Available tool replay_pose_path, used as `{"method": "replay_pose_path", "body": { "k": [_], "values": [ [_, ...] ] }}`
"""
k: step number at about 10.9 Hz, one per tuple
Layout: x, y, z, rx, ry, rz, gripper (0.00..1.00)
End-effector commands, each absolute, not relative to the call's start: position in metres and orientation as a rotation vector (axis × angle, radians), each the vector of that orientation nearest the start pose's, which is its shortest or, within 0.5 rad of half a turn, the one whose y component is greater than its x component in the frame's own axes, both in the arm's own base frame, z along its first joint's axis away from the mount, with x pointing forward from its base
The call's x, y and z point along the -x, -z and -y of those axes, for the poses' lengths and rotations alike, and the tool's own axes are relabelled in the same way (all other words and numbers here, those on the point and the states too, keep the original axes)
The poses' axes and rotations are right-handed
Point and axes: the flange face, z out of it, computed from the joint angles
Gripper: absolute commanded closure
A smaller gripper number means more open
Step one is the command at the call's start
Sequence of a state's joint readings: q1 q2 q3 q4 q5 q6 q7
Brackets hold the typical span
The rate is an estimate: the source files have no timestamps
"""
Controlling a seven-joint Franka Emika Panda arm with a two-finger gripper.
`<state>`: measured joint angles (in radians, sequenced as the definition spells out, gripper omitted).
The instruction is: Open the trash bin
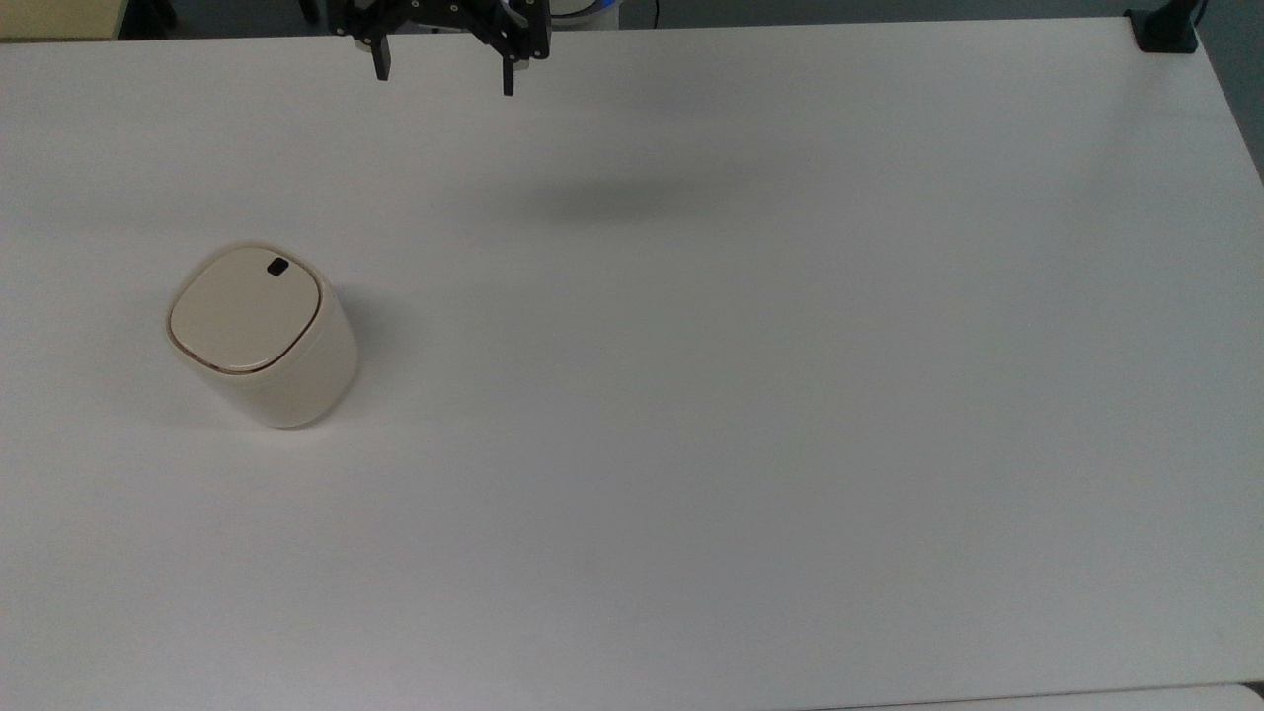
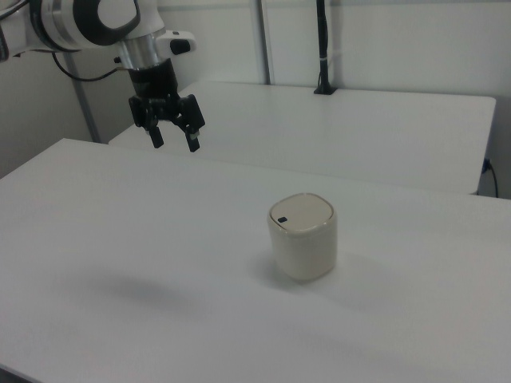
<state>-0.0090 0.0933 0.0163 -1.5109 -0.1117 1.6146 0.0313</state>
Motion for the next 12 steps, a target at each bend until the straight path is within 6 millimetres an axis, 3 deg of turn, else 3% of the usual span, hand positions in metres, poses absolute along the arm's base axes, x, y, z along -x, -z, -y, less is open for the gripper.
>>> {"method": "replay_pose_path", "body": {
  "k": [1, 2, 4, 8, 10, 12],
  "values": [
    [-0.581, -0.602, 0.008, 3.259, -0.012, -0.014, 0.42],
    [-0.581, -0.602, 0.008, 3.257, -0.014, 0.009, 0.61],
    [-0.582, -0.600, 0.007, 3.251, -0.017, 0.029, 0.87],
    [-0.585, -0.598, 0.008, 3.251, -0.023, 0.029, 0.95],
    [-0.588, -0.598, 0.029, 3.250, 0.003, -0.011, 0.99],
    [-0.598, -0.584, 0.059, 3.251, 0.023, -0.074, 0.99]
  ]
}}
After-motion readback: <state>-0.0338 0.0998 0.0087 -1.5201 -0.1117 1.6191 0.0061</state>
